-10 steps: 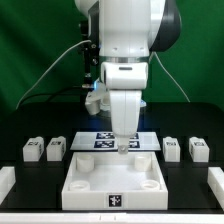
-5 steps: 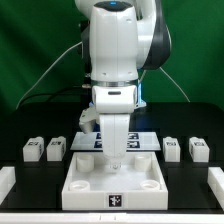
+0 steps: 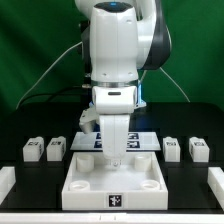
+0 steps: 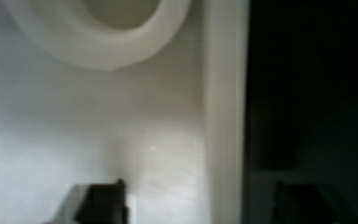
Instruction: Assemble one leg
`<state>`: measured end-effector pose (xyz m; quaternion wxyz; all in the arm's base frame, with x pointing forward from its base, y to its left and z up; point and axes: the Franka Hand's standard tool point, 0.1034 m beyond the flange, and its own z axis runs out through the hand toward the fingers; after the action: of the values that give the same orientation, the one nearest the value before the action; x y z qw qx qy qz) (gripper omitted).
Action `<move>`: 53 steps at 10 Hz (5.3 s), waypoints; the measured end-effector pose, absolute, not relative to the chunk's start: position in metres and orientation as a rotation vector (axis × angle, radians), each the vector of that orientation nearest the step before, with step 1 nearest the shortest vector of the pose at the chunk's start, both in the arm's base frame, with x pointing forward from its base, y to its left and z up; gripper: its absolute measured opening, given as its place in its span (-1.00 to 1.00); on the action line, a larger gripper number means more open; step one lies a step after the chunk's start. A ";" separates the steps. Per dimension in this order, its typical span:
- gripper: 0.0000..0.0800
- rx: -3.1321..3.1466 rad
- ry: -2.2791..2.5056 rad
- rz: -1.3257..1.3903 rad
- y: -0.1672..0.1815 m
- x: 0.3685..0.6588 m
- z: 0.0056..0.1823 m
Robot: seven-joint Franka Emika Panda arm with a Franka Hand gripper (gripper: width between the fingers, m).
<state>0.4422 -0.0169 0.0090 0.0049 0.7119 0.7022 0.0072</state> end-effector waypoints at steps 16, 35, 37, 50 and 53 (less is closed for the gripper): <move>-0.86 2.197 2.230 0.113 0.049 0.495 0.018; 0.62 2.291 2.203 -0.015 0.068 0.497 0.012; 0.62 2.388 2.057 -0.010 0.062 0.498 0.040; 0.62 3.206 -0.019 -0.117 0.177 0.436 0.056; 0.62 3.163 0.075 -0.406 0.162 0.421 0.049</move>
Offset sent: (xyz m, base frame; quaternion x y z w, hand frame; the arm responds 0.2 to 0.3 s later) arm 0.0000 0.0000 0.0000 0.0000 0.0000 0.0000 1.0000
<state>0.4214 0.1624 0.0485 -0.0242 0.9913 0.0237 -0.1272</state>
